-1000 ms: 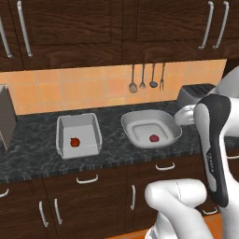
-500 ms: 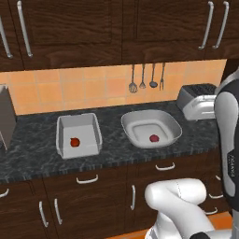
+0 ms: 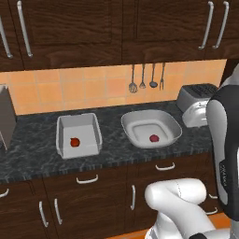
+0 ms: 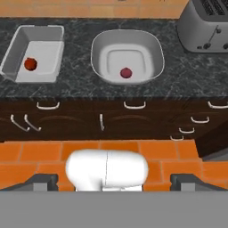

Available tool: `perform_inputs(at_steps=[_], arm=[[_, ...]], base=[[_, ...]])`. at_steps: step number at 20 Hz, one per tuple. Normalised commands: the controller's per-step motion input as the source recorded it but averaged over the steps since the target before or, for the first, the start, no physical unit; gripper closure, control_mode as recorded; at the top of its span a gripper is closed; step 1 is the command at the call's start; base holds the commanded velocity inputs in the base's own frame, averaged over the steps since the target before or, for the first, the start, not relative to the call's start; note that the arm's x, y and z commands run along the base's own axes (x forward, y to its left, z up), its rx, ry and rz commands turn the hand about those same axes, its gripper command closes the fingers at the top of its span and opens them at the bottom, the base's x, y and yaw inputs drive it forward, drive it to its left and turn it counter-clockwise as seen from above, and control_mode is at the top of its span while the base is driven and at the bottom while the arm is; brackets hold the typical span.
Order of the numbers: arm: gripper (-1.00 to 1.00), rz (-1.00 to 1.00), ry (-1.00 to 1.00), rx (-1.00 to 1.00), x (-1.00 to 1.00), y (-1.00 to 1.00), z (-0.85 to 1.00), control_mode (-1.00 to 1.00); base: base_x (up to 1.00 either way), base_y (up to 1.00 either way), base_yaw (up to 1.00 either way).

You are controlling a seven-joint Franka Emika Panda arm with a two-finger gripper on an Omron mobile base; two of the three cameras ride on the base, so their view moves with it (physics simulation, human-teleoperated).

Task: Place one tomato and one chicken drumstick in each tupperware on the nearby counter, to pack two identical lunches.

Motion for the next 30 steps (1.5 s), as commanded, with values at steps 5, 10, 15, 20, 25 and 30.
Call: perform_inputs(at_steps=[5,10,15,20,25,30], arm=[[-1.0,-0.06,0.0,0.0,-0.17,0.0,0.0,1.0],[-1.0,0.0,0.0,0.0,0.0,0.0,0.0,1.0],[-1.0,0.0,0.0,0.0,0.0,0.0,0.0,1.0],[-1.0,0.0,0.0,0.0,0.0,0.0,0.0,1.0],[-1.0,0.0,0.0,0.0,0.0,0.0,0.0,1.0],[-1.0,0.0,0.0,0.0,0.0,0.0,0.0,1.0]], base=[[-0.08,0.0,-0.02],[-0.71,-0.13,-0.05],[-0.46,-0.4,0.0],[-0.04,-0.89,0.0],[0.0,-1.0,0.0],[0.0,-1.0,0.0]])
